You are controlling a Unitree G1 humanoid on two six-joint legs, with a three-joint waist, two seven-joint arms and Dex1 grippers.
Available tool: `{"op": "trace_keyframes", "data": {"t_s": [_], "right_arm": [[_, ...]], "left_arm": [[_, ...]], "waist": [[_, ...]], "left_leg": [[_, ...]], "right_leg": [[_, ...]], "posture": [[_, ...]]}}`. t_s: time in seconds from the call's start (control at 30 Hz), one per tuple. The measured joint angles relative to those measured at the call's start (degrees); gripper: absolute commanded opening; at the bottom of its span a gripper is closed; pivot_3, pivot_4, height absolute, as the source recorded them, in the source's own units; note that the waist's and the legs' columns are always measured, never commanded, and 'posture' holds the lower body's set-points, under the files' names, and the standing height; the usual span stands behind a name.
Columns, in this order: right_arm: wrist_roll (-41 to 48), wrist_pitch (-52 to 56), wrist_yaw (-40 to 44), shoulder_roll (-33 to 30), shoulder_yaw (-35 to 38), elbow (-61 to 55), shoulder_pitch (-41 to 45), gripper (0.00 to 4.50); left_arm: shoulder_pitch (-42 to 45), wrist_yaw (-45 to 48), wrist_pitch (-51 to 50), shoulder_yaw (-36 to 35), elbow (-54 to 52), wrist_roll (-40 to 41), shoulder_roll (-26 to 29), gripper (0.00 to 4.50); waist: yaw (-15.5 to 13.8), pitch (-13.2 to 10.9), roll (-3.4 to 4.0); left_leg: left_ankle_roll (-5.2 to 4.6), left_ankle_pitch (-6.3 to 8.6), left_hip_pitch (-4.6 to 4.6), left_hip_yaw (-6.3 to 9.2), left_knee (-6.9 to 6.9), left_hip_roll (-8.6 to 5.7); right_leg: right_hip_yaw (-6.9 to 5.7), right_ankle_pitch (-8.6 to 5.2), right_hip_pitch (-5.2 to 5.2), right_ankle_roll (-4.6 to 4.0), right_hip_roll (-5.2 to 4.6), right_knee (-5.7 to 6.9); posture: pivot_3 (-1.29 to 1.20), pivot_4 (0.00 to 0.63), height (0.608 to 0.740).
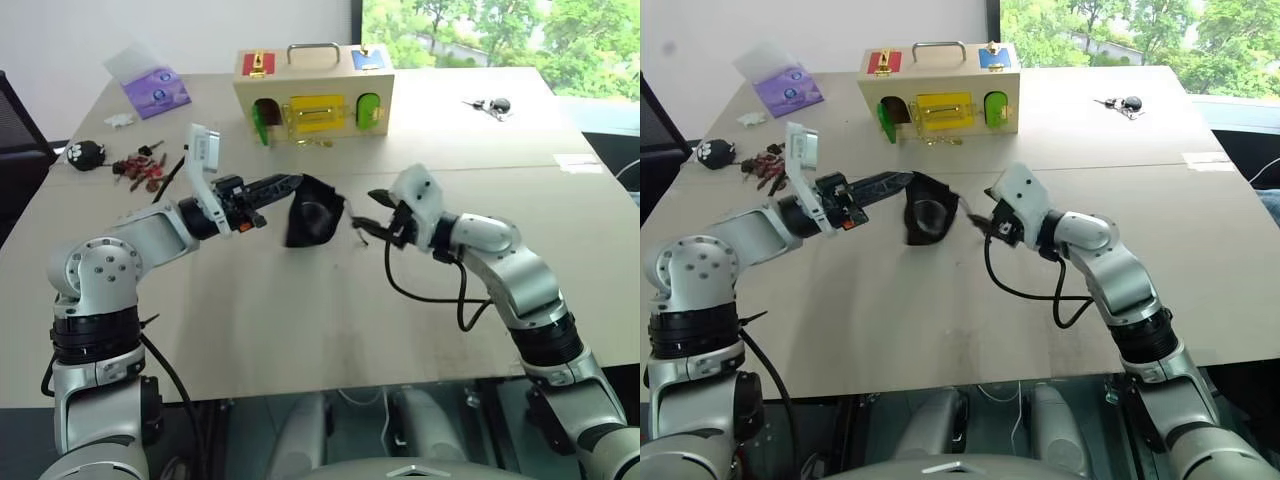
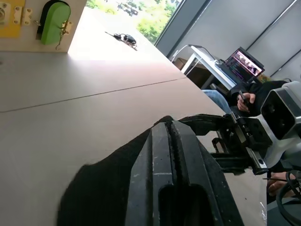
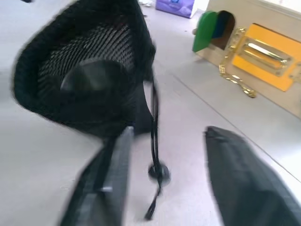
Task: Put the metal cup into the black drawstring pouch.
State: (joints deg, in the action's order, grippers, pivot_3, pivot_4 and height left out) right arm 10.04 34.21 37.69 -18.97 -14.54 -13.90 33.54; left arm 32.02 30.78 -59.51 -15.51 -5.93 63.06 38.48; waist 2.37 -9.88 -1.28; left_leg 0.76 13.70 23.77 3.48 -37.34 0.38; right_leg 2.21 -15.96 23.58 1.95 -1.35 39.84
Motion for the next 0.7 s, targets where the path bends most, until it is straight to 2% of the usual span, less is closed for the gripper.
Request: {"op": "trace_keyframes", "data": {"t_s": [0.27,0.37,0.43,0.7], "right_arm": [[1.46,3.70,-2.21,1.74,0.12,-1.71,-4.27,2.75],[2.36,4.15,-2.15,2.74,0.10,-1.81,-4.28,3.52],[2.27,3.42,-2.16,3.17,-0.09,-1.42,-4.49,4.43],[-0.04,0.38,-3.27,4.74,-2.51,3.87,-8.67,4.43]], "left_arm": [[-0.02,-0.01,-0.25,-0.27,-0.01,-0.04,-0.04,0.00],[-0.02,0.14,-0.54,-0.27,-0.01,-0.05,0.17,0.00],[-0.02,0.30,-0.85,-0.27,0.00,-0.05,0.33,0.00],[-0.59,1.63,-2.36,-0.25,0.01,-0.60,1.63,0.00]], "waist": [[0.08,0.00,0.00],[0.05,0.00,0.00],[0.02,0.00,0.00],[0.15,0.00,0.00]], "left_leg": [[0.01,0.00,-0.02,-0.02,-0.01,0.00],[0.01,0.00,-0.01,0.01,-0.01,0.00],[0.00,0.00,-0.02,0.00,-0.01,-0.01],[0.02,-0.01,-0.03,-0.03,-0.01,-0.01]], "right_leg": [[0.03,0.00,0.00,0.00,0.00,0.02],[-0.01,0.00,0.00,0.00,0.02,0.02],[0.00,0.00,-0.01,0.00,0.01,0.01],[0.04,0.00,0.00,0.00,0.02,0.02]], "posture": [[0.00,0.150,0.740],[0.00,0.150,0.740],[0.00,0.150,0.740],[0.00,0.150,0.740]]}}
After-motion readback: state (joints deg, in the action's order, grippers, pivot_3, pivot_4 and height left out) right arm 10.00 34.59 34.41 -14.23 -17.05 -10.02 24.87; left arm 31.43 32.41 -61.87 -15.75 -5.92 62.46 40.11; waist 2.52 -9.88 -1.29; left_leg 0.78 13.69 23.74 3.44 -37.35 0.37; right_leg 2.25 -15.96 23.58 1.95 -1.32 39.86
